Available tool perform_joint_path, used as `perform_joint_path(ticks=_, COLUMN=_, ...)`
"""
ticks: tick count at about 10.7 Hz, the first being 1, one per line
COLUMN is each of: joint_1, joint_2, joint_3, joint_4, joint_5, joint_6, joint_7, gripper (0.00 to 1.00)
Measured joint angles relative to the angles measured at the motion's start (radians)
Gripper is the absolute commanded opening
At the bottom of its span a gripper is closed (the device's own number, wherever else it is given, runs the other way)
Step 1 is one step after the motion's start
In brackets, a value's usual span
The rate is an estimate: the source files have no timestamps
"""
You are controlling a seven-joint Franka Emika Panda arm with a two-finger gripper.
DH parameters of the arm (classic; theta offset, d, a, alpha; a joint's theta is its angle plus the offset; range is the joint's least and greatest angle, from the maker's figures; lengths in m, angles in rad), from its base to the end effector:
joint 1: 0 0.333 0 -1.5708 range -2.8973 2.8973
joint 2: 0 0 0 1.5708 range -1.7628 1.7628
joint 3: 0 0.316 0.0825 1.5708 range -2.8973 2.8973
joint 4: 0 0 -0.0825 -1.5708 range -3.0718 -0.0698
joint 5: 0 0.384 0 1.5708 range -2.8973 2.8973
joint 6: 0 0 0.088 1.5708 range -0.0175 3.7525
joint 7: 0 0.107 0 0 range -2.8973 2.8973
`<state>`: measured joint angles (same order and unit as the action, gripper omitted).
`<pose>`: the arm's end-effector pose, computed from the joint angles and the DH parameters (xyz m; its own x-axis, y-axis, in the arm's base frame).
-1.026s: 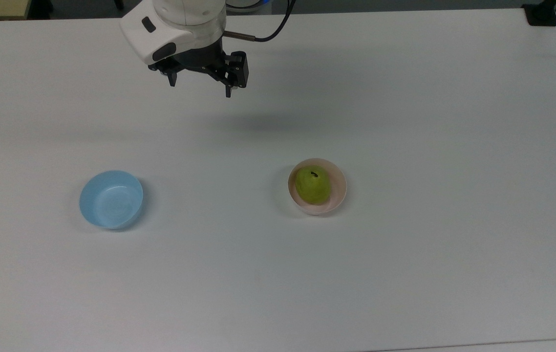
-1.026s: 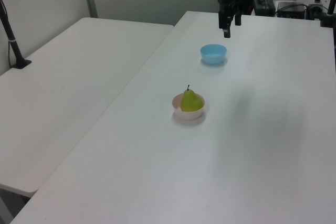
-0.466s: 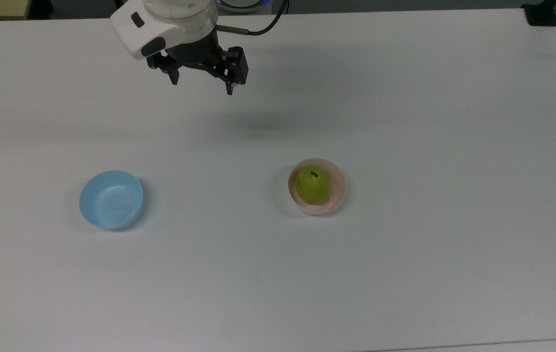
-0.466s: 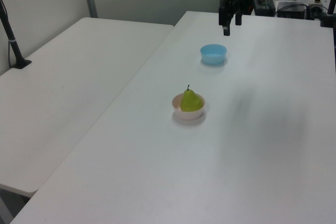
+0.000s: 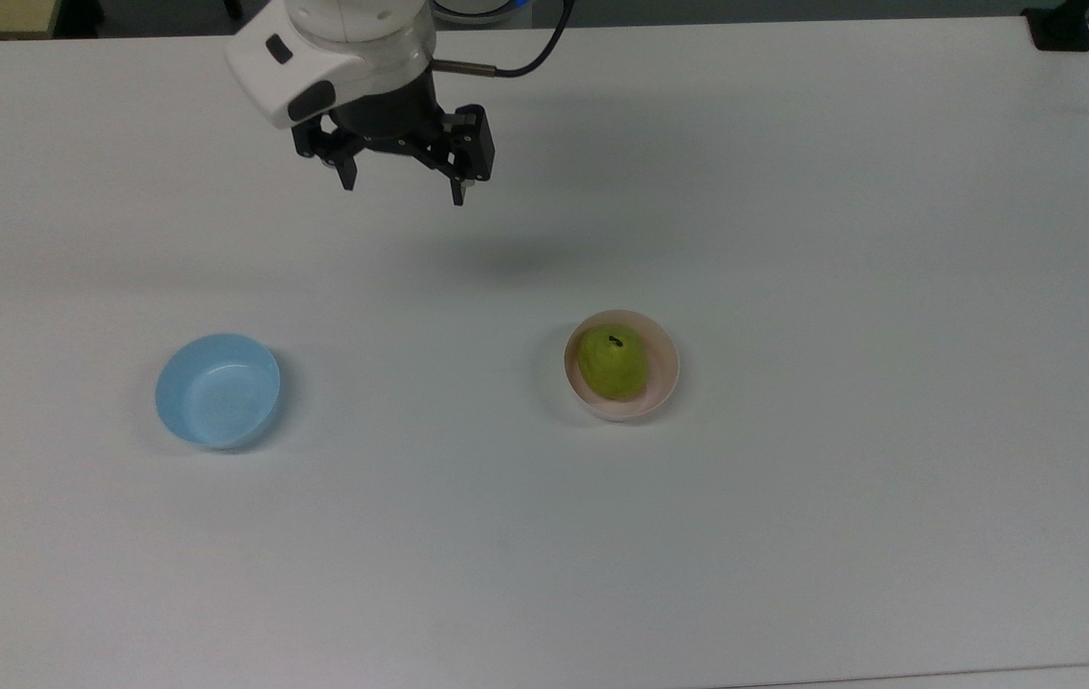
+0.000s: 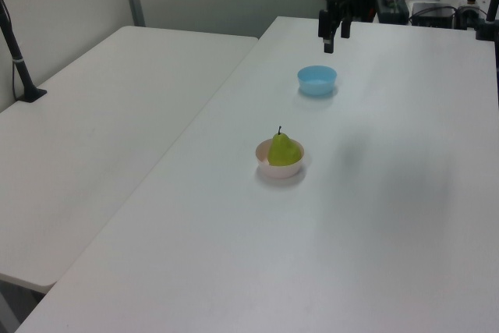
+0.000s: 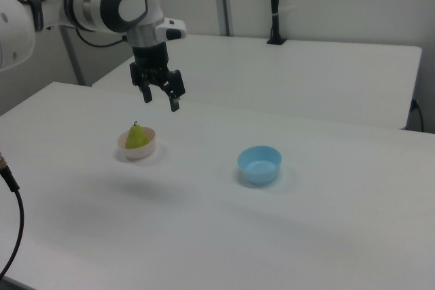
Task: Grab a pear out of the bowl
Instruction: 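Move the open gripper over the green pear and lower it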
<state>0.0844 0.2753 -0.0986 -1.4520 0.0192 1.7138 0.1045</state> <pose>0.6438 0.0003 0.5289 0.9930 -0.1178 -0.0113 -0.1177 -0.9930 0.0090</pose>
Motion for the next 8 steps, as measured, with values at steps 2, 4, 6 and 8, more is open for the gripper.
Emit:
perform_joint_path(ticks=2, joint_1=0.017, joint_2=0.029, joint_3=0.023, joint_4=-0.003, joint_5=0.018, joint_6=0.098, joint_7=-0.024, gripper=1.0)
perform_joint_path(ticks=4, joint_1=0.072, joint_2=0.072, joint_3=0.032, joint_4=-0.004, joint_5=0.021, joint_6=0.182, joint_7=-0.024, gripper=1.0)
perform_joint_path(ticks=6, joint_1=0.144, joint_2=0.122, joint_3=0.035, joint_4=-0.005, joint_5=0.021, joint_6=0.23, joint_7=-0.024, gripper=1.0)
perform_joint_path(ticks=8, joint_1=0.208, joint_2=0.166, joint_3=0.036, joint_4=-0.006, joint_5=0.021, joint_6=0.247, joint_7=-0.023, gripper=1.0)
